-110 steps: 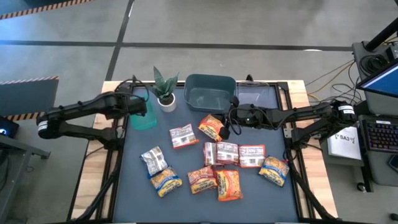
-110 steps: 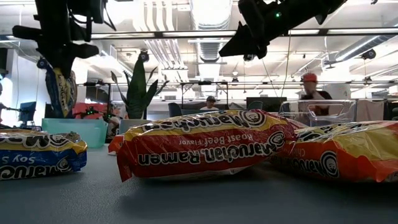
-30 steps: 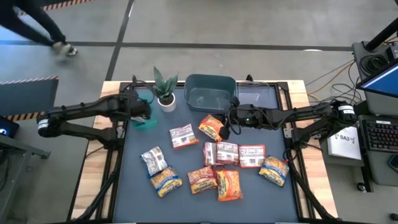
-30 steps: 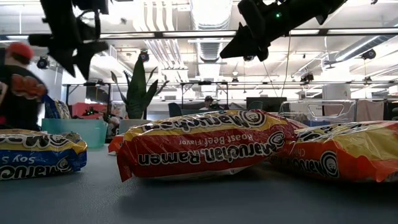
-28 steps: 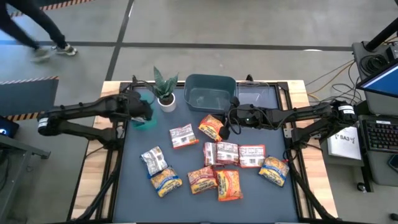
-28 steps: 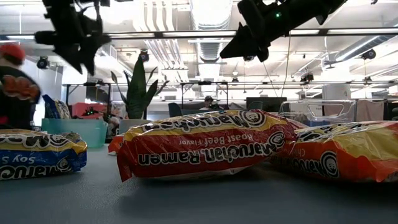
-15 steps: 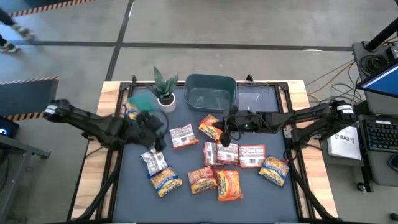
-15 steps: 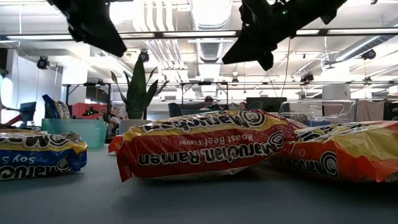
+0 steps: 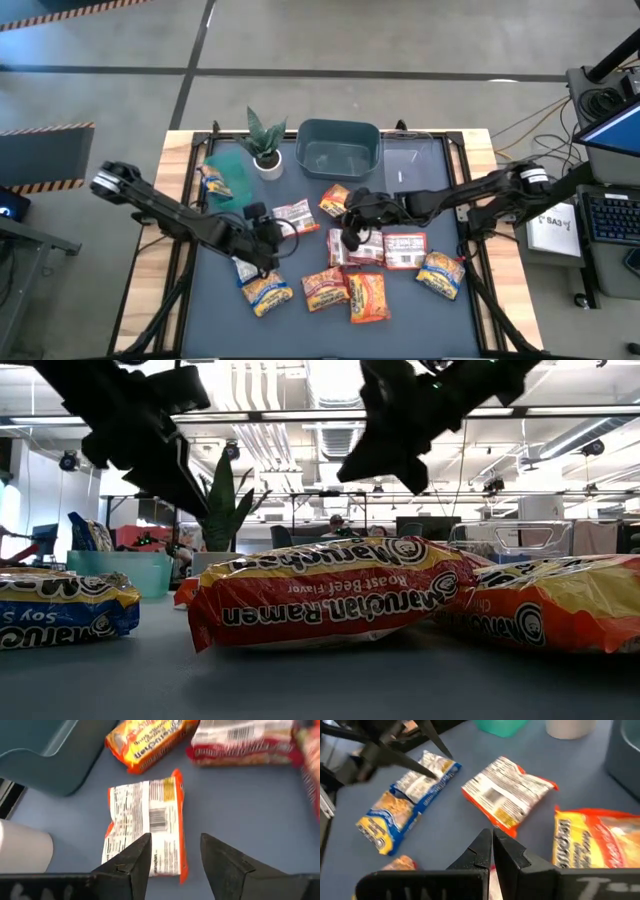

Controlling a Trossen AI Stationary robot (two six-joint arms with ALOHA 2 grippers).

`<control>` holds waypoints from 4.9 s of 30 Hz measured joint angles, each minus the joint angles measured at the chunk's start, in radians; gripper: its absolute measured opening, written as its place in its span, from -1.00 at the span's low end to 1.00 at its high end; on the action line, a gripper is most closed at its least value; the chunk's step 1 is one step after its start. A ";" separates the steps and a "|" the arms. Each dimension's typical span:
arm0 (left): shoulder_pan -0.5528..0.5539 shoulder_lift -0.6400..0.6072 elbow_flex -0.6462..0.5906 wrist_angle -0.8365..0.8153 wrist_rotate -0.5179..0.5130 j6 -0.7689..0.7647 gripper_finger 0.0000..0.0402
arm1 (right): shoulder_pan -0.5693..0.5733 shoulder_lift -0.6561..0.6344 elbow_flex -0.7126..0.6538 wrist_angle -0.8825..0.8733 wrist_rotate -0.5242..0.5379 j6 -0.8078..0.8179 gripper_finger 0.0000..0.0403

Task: Sort Maruchan noodles
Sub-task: Put the orange noodle pack into the blue bin

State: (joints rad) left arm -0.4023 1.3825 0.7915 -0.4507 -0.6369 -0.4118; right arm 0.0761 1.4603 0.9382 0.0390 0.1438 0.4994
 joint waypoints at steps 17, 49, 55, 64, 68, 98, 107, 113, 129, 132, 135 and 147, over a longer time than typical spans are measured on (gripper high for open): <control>0.037 -0.165 -0.288 0.371 0.001 0.201 -0.98 | -0.047 0.252 0.356 -0.201 -0.053 0.015 -0.95; 0.128 0.031 -0.483 0.698 0.013 0.067 -1.00 | -0.162 0.475 0.377 -0.136 -0.171 0.222 0.18; 0.129 0.027 -0.485 0.626 0.044 0.000 -1.00 | -0.180 0.527 0.377 -0.063 -0.239 0.248 0.28; 0.129 0.028 -0.492 0.625 0.055 -0.047 -1.00 | -0.188 0.549 0.378 0.056 -0.296 0.252 0.33; 0.128 0.028 -0.493 0.636 0.056 -0.047 -1.00 | -0.188 0.548 0.377 0.075 -0.303 0.253 0.26; 0.126 -0.119 -0.494 0.676 0.048 -0.008 -0.57 | -0.188 0.462 0.376 -0.017 -0.308 0.174 -0.46; 0.126 -0.279 -0.493 0.675 0.043 0.114 -0.17 | -0.188 0.376 0.376 -0.116 -0.308 0.102 -0.47; 0.126 -0.388 -0.493 0.670 0.035 0.211 -0.12 | -0.185 0.292 0.376 -0.215 -0.290 0.062 -0.47; 0.126 -0.513 -0.491 0.700 -0.038 0.356 -0.12 | -0.175 0.061 0.376 -0.348 -0.003 -0.075 -0.47; 0.127 -0.523 -0.470 0.702 -0.054 0.381 -0.12 | -0.177 0.038 0.376 -0.351 0.112 -0.163 -0.47; 0.127 -0.526 -0.436 0.702 -0.094 0.420 -0.12 | -0.188 0.035 0.376 -0.357 0.209 -0.247 -0.47; 0.127 -0.518 -0.331 0.692 -0.154 0.569 -0.12 | -0.299 0.063 0.377 -0.348 0.338 -0.475 -0.47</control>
State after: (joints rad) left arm -0.2749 0.8642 0.4605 0.2413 -0.7905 0.1576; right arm -0.2229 1.5236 1.3154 -0.3089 0.4821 0.0243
